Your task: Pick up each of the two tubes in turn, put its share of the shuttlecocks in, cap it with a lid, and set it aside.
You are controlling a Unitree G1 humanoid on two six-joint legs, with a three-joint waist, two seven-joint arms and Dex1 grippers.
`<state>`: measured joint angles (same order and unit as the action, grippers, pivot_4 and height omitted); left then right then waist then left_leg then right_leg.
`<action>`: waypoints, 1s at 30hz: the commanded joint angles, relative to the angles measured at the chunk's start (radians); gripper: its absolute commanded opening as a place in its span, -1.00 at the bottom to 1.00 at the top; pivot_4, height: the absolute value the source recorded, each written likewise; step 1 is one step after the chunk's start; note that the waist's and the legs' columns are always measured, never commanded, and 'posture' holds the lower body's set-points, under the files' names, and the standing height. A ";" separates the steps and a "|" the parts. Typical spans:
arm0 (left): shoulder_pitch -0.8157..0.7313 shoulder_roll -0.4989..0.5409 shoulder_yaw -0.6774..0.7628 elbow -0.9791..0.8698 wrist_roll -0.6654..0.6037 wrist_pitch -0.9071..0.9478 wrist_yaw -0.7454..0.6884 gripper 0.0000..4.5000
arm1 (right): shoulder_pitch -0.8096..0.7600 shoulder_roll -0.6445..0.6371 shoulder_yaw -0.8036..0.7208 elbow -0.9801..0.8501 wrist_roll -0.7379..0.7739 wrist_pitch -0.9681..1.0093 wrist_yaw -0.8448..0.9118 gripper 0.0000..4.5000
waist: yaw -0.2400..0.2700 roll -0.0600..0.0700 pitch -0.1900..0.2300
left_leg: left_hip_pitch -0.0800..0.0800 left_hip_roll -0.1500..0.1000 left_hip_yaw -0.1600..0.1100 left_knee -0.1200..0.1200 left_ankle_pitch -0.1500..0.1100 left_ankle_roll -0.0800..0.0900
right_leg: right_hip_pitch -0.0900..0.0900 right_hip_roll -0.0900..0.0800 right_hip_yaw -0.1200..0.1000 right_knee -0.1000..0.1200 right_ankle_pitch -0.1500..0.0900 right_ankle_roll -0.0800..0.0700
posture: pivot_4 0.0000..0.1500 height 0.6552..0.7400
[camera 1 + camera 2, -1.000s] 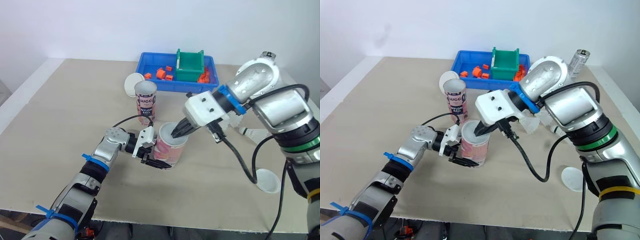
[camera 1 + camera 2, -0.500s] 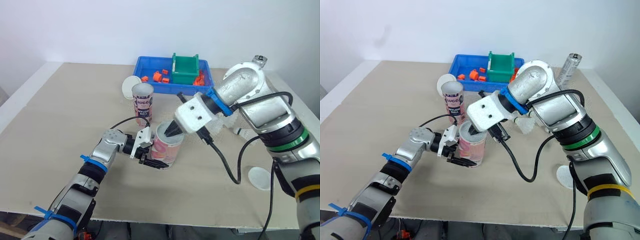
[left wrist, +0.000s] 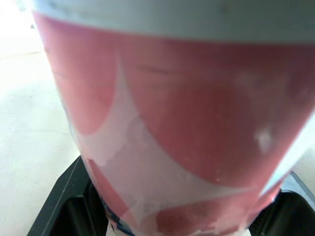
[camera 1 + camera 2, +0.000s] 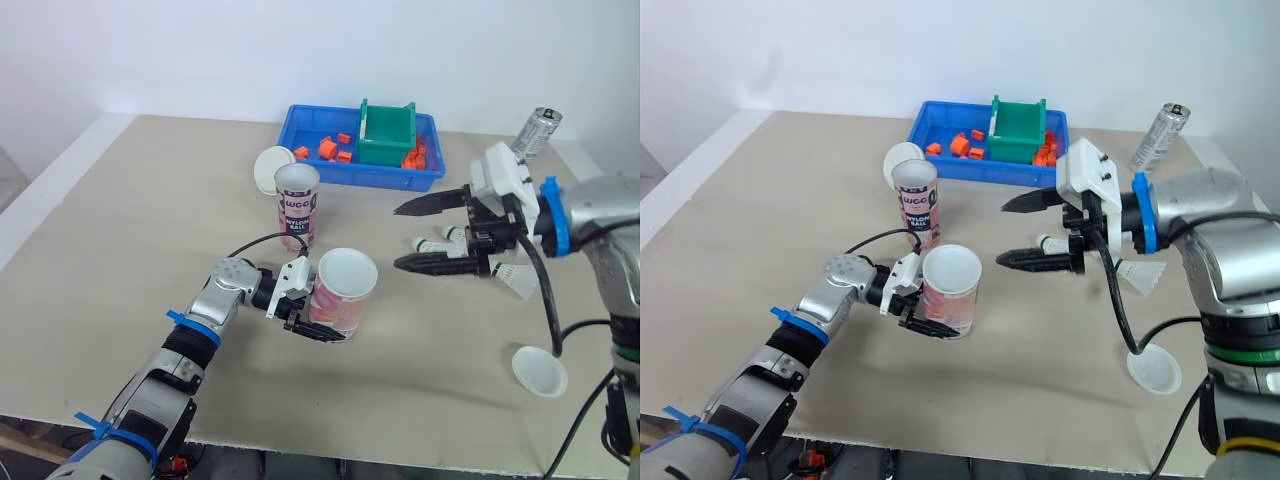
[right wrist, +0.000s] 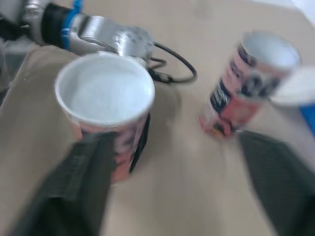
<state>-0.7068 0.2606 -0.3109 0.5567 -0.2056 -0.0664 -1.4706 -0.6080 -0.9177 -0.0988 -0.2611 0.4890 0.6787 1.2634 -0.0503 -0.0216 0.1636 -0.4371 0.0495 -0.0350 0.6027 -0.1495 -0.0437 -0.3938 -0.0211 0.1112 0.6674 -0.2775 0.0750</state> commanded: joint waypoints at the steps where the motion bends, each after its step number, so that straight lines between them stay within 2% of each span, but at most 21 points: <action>1: 0.022 0.022 0.016 0.005 -0.001 0.020 -0.006 0.37 | 0.135 0.000 -0.115 -0.074 0.015 0.011 -0.102 0.98 | 0.000 0.000 0.000 | 0.000 0.000 0.000 0.000 0.000 0.000 | 0.001 0.000 0.000 0.000 0.000 0.000 | 1.00 0.71; 7: 0.038 0.026 0.054 -0.038 -0.047 0.041 -0.004 0.37 | 0.325 0.055 -0.123 -0.197 0.040 0.013 -0.209 0.98 | -0.006 0.001 0.001 | 0.000 0.001 0.000 0.000 0.001 0.001 | 0.000 0.002 0.001 0.000 0.001 0.000 | 1.00 0.71; 10: 0.052 0.033 0.083 -0.089 -0.091 0.082 -0.010 0.78 | 0.417 0.125 -0.036 -0.241 -0.039 -0.059 -0.300 1.00 | -0.005 0.001 0.001 | 0.000 0.001 -0.001 0.000 0.001 0.001 | 0.000 0.003 0.001 0.000 0.001 0.001 | 1.00 0.71; 11: 0.057 0.040 0.086 -0.108 -0.101 0.097 -0.016 0.98 | 0.434 0.150 -0.018 -0.245 -0.054 -0.080 -0.326 1.00 | -0.006 0.001 0.001 | -0.001 0.001 -0.001 0.000 0.001 0.001 | 0.000 0.003 0.001 0.000 0.000 0.001 | 1.00 0.71; 20: 0.081 0.091 0.080 -0.206 -0.125 0.139 -0.062 0.98 | 0.480 0.207 0.026 -0.311 0.006 -0.080 -0.361 1.00 | 0.003 0.002 0.004 | -0.003 0.000 -0.001 0.001 0.001 0.000 | 0.000 0.002 0.001 -0.001 0.001 0.002 | 1.00 0.71; 26: 0.113 0.194 0.088 -0.240 -0.101 0.115 -0.113 0.98 | 0.445 0.198 0.133 -0.296 -0.029 -0.102 -0.336 1.00 | 0.001 0.002 0.004 | -0.002 0.001 -0.002 0.000 0.001 0.000 | -0.001 0.003 0.000 0.000 0.000 0.000 | 1.00 0.71; 30: 0.115 0.268 0.133 -0.204 -0.093 0.076 -0.087 0.98 | 0.418 0.201 0.200 -0.262 -0.078 -0.149 -0.327 1.00 | 0.003 0.002 0.004 | -0.002 0.001 -0.002 0.000 0.001 0.000 | -0.001 0.003 0.000 -0.001 0.000 -0.001 | 1.00 0.71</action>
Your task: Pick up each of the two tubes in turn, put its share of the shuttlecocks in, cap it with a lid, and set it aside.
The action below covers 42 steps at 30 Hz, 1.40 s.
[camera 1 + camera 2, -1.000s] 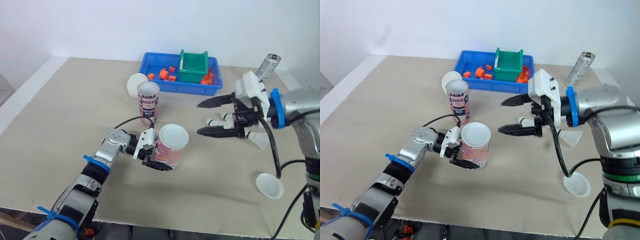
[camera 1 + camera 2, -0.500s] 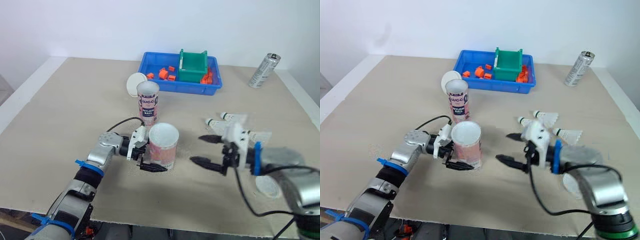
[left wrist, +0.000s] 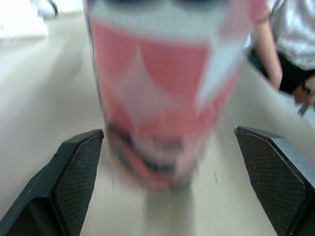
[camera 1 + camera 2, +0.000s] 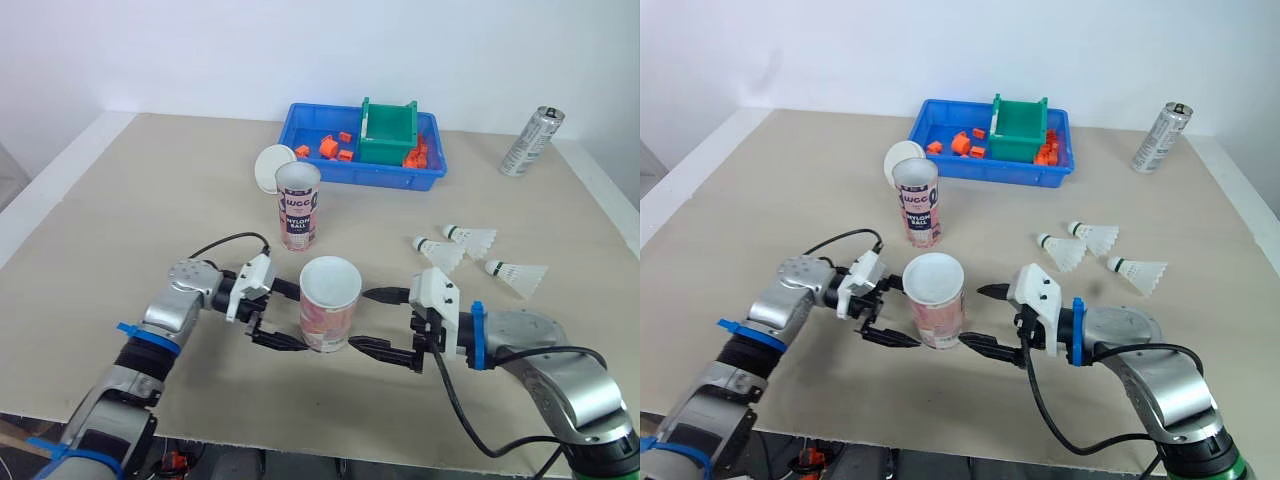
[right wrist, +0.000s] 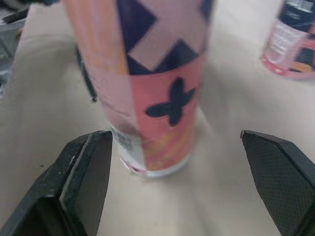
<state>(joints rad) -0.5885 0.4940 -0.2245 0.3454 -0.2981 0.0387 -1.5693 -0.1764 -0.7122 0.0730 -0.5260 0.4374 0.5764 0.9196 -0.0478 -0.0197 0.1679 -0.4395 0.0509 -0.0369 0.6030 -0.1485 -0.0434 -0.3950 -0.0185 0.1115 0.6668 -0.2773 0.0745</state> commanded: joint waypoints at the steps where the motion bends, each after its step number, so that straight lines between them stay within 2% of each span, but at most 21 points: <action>1: -0.002 0.051 0.063 0.007 -0.002 -0.033 0.019 0.98 | -0.016 -0.004 0.047 0.014 -0.044 -0.061 0.017 1.00 | 0.002 0.000 0.000 | 0.000 0.000 0.000 0.000 0.000 0.000 | 0.000 0.000 0.000 0.000 0.000 0.000 | 1.00 0.71; 3: 0.007 0.081 0.106 -0.034 -0.038 -0.002 0.033 0.98 | -0.017 -0.006 0.077 0.037 -0.074 -0.090 0.027 1.00 | 0.002 -0.002 0.001 | 0.000 0.000 0.000 0.000 0.000 0.000 | 0.000 0.000 0.000 0.000 -0.001 -0.002 | 1.00 0.71; 5: 0.065 0.133 0.207 -0.204 -0.199 0.170 0.055 0.98 | -0.024 0.010 0.119 0.075 -0.108 -0.135 0.035 1.00 | -0.001 -0.004 0.003 | -0.001 0.000 0.000 0.000 0.000 0.000 | 0.000 0.000 0.000 0.000 -0.001 -0.002 | 1.00 0.71; 7: 0.121 0.180 0.259 -0.330 -0.292 0.281 0.069 0.98 | -0.034 0.029 0.131 0.100 -0.117 -0.166 0.034 1.00 | -0.001 -0.005 0.004 | -0.001 0.002 0.001 0.000 0.000 -0.001 | -0.002 0.000 0.000 0.000 -0.001 -0.001 | 1.00 0.71; 11: 0.221 0.258 0.319 -0.480 -0.353 0.377 0.114 0.98 | -0.061 0.073 0.128 0.126 -0.096 -0.196 0.045 1.00 | -0.002 -0.005 0.004 | -0.001 0.002 0.001 -0.001 0.000 -0.001 | -0.002 0.000 -0.001 0.001 -0.002 -0.001 | 1.00 0.71; 15: 0.275 0.288 0.389 -0.580 -0.421 0.447 0.192 0.98 | -0.088 0.102 0.141 0.156 -0.089 -0.224 0.074 1.00 | 0.002 -0.007 0.006 | -0.001 0.003 0.001 -0.001 0.000 -0.001 | -0.002 0.000 -0.002 0.001 -0.001 -0.002 | 1.00 0.71; 29: 0.325 0.296 0.433 -0.653 -0.467 0.469 0.290 0.98 | -0.180 0.220 0.178 0.274 -0.096 -0.294 0.124 1.00 | 0.002 -0.009 0.007 | 0.000 0.005 0.004 0.000 0.002 -0.004 | -0.003 0.000 -0.002 0.001 0.000 -0.005 | 1.00 0.71; 31: 0.324 0.292 0.422 -0.654 -0.464 0.462 0.294 1.00 | -0.186 0.227 0.179 0.286 -0.100 -0.297 0.125 0.81 | 0.002 -0.009 0.007 | 0.000 0.005 0.004 0.000 0.002 -0.004 | -0.003 0.000 -0.002 0.001 0.001 -0.004 | 1.00 0.71; 34: 0.305 0.286 0.388 -0.642 -0.433 0.440 0.293 1.00 | -0.188 0.230 0.171 0.291 -0.101 -0.289 0.115 0.38 | 0.002 -0.009 0.007 | 0.000 0.005 0.004 0.000 0.002 -0.004 | -0.003 0.000 -0.002 0.001 0.001 -0.003 | 1.00 0.71; 42: 0.158 0.208 0.296 -0.600 -0.439 0.465 0.304 1.00 | -0.176 0.198 0.084 0.225 -0.035 -0.220 0.083 0.38 | 0.003 -0.009 0.007 | -0.001 0.005 0.005 0.001 0.003 -0.006 | -0.002 0.000 -0.001 0.001 0.003 -0.003 | 1.00 0.71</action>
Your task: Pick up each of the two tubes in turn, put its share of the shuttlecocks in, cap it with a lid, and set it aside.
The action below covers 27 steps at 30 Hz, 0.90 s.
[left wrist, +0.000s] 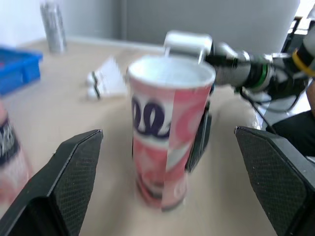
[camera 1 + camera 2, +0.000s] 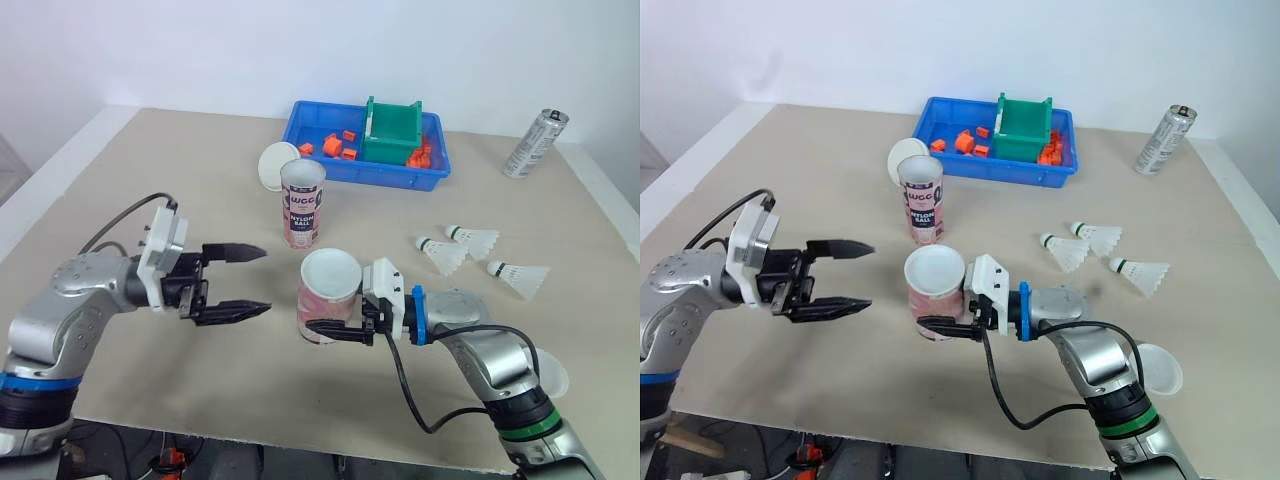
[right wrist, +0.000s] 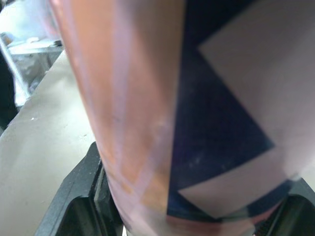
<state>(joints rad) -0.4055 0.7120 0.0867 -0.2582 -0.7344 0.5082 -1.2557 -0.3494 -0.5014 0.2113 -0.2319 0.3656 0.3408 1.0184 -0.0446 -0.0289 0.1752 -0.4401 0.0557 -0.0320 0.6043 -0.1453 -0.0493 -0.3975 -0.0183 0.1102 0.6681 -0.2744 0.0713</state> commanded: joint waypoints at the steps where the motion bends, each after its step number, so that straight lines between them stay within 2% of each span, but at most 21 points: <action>1: -0.033 -0.014 -0.024 0.009 0.001 -0.007 -0.014 1.00 | -0.001 -0.017 -0.063 -0.079 0.043 0.022 -0.021 0.38 | 0.000 0.000 0.000 | 0.000 0.000 0.000 0.000 0.000 0.000 | 0.000 0.000 0.000 0.000 0.001 0.001 | 1.00 0.71; 4: -0.095 -0.053 -0.076 0.036 0.011 -0.005 -0.023 1.00 | -0.009 -0.038 -0.161 -0.109 0.087 0.055 -0.070 0.38 | 0.000 0.000 0.000 | 0.000 0.001 0.000 -0.001 0.000 0.000 | -0.001 0.001 0.000 0.000 0.001 0.002 | 1.00 0.71; 6: -0.154 -0.092 -0.118 0.068 0.031 -0.016 -0.028 1.00 | -0.042 -0.070 -0.296 -0.110 0.152 0.105 -0.123 0.38 | 0.003 0.000 0.001 | -0.001 0.001 -0.001 0.000 0.000 0.000 | -0.001 0.002 0.000 0.000 0.001 0.002 | 1.00 0.71; 9: -0.255 -0.195 -0.180 0.142 0.059 -0.029 -0.005 1.00 | -0.119 -0.169 -0.604 -0.021 0.275 0.171 -0.232 0.38 | 0.015 0.004 0.004 | -0.003 -0.001 -0.001 0.002 0.000 0.000 | 0.001 0.000 0.001 0.000 0.002 0.005 | 1.00 0.71; 12: -0.299 -0.274 -0.229 0.206 0.116 -0.063 0.010 1.00 | -0.134 -0.254 -0.735 0.074 0.267 0.182 -0.293 0.38 | 0.023 0.004 0.003 | -0.006 -0.006 -0.001 0.005 0.001 0.002 | 0.001 -0.004 0.001 -0.002 0.004 0.008 | 1.00 0.71; 13: -0.307 -0.291 -0.240 0.223 0.132 -0.076 0.013 1.00 | -0.137 -0.270 -0.754 0.098 0.264 0.185 -0.306 0.38 | 0.023 0.003 0.003 | -0.006 -0.006 -0.001 0.006 0.001 0.002 | 0.002 -0.004 0.001 -0.003 0.004 0.008 | 1.00 0.71; 17: -0.385 -0.449 -0.311 0.433 0.277 -0.207 0.096 1.00 | -0.091 -0.386 -0.798 0.283 0.063 0.117 -0.451 0.38 | 0.022 0.004 0.003 | -0.006 -0.007 0.000 0.005 -0.001 0.004 | 0.002 -0.004 0.001 -0.003 0.004 0.005 | 1.00 0.71; 21: -0.429 -0.538 -0.320 0.540 0.335 -0.276 0.129 1.00 | -0.095 -0.394 -0.823 0.393 0.042 0.100 -0.497 0.38 | 0.011 0.008 0.002 | -0.006 -0.008 0.002 0.005 0.000 0.004 | 0.000 -0.005 0.004 -0.002 0.004 0.005 | 1.00 0.71; 27: -0.451 -0.614 -0.327 0.605 0.377 -0.322 0.139 1.00 | -0.050 -0.403 -0.846 0.521 0.012 0.040 -0.503 0.38 | -0.001 0.011 0.002 | -0.006 -0.009 0.001 0.002 0.000 0.004 | 0.000 -0.005 0.004 -0.002 0.003 0.006 | 1.00 0.71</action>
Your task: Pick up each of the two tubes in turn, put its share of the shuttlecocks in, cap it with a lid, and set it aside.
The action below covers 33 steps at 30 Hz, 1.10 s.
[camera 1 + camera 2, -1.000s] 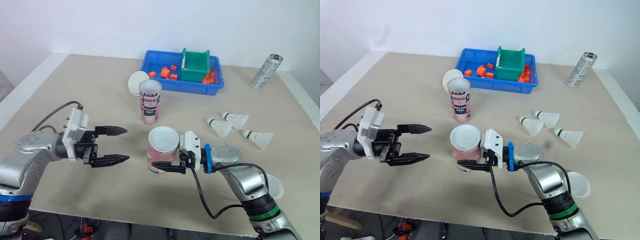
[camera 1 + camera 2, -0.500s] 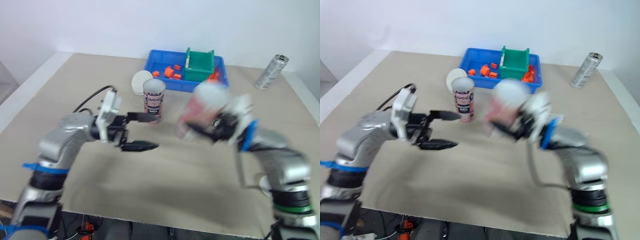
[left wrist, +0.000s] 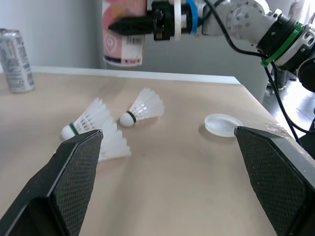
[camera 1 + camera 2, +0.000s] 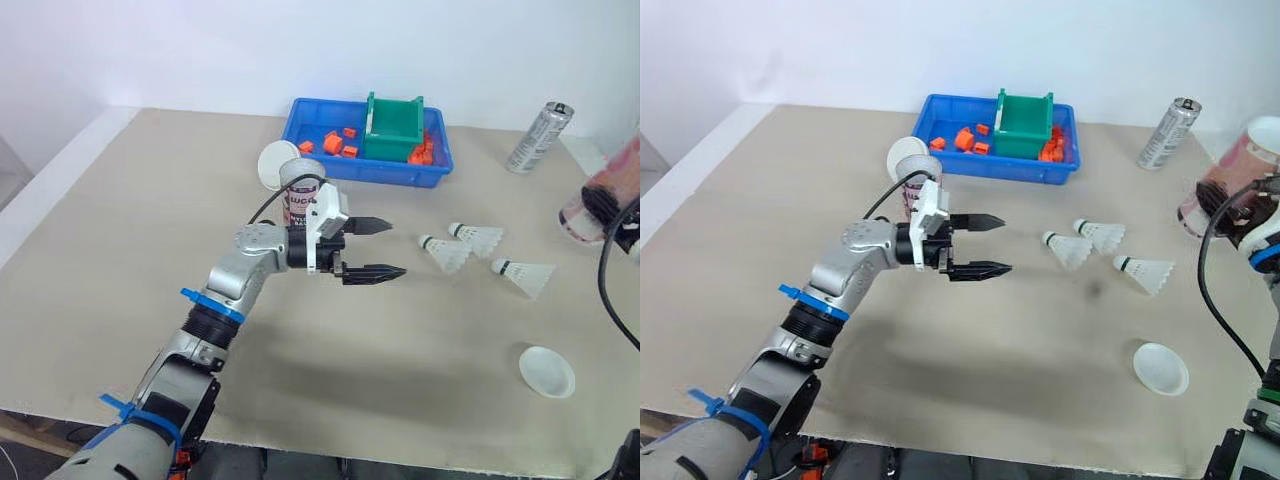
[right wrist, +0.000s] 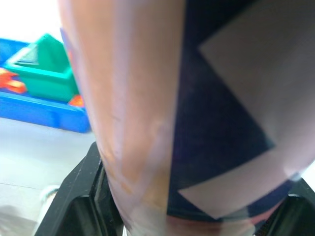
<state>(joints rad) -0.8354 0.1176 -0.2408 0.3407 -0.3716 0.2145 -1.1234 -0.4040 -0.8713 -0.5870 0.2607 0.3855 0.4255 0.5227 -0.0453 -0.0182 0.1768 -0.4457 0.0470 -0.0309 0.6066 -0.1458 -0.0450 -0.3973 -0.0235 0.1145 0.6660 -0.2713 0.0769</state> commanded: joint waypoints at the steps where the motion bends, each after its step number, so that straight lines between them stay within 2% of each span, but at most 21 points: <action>1: -0.022 -0.028 -0.002 0.012 0.024 -0.034 0.012 1.00 | 0.012 -0.037 -0.060 0.072 -0.010 -0.061 -0.008 0.38 | -0.001 0.001 0.000 | 0.000 0.000 0.000 0.000 0.000 0.000 | 0.000 0.000 0.000 0.000 0.000 0.000 | 1.00 0.71; 8: -0.018 -0.054 -0.004 0.030 0.063 -0.047 0.032 1.00 | 0.025 -0.066 -0.085 0.341 -0.028 -0.163 -0.024 0.38 | -0.001 0.001 0.000 | 0.001 -0.001 0.000 0.001 0.000 0.000 | 0.002 -0.001 0.001 0.000 -0.001 0.004 | 1.00 0.71; 19: -0.007 -0.065 0.003 0.023 0.073 -0.044 0.033 1.00 | 0.029 -0.070 -0.089 0.498 -0.014 -0.223 -0.040 0.38 | -0.004 0.002 0.000 | 0.006 -0.002 0.001 0.001 0.000 0.000 | 0.006 -0.001 0.002 0.000 -0.002 0.007 | 1.00 0.71; 23: -0.012 -0.071 0.006 0.030 0.072 -0.045 0.035 1.00 | 0.050 -0.061 -0.111 0.507 0.024 -0.184 -0.028 0.92 | -0.004 0.002 0.000 | 0.006 -0.002 0.000 0.001 0.000 0.000 | 0.008 -0.001 0.002 0.000 -0.002 0.008 | 1.00 0.71; 33: -0.019 -0.077 0.013 0.034 0.067 -0.045 0.037 1.00 | 0.164 -0.087 -0.100 0.458 0.018 -0.126 0.002 0.92 | -0.003 0.003 0.000 | 0.006 -0.002 0.000 0.001 0.000 0.000 | 0.008 -0.001 0.002 -0.001 -0.003 0.008 | 1.00 0.71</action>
<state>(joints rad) -0.8360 0.0503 -0.2406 0.3848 -0.3011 0.1924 -1.0886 -0.2456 -0.9142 -0.6671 0.7653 0.4019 0.2979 0.5159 -0.0488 -0.0156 0.1764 -0.4393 0.0447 -0.0306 0.6081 -0.1456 -0.0451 -0.3895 -0.0246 0.1169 0.6655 -0.2741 0.0853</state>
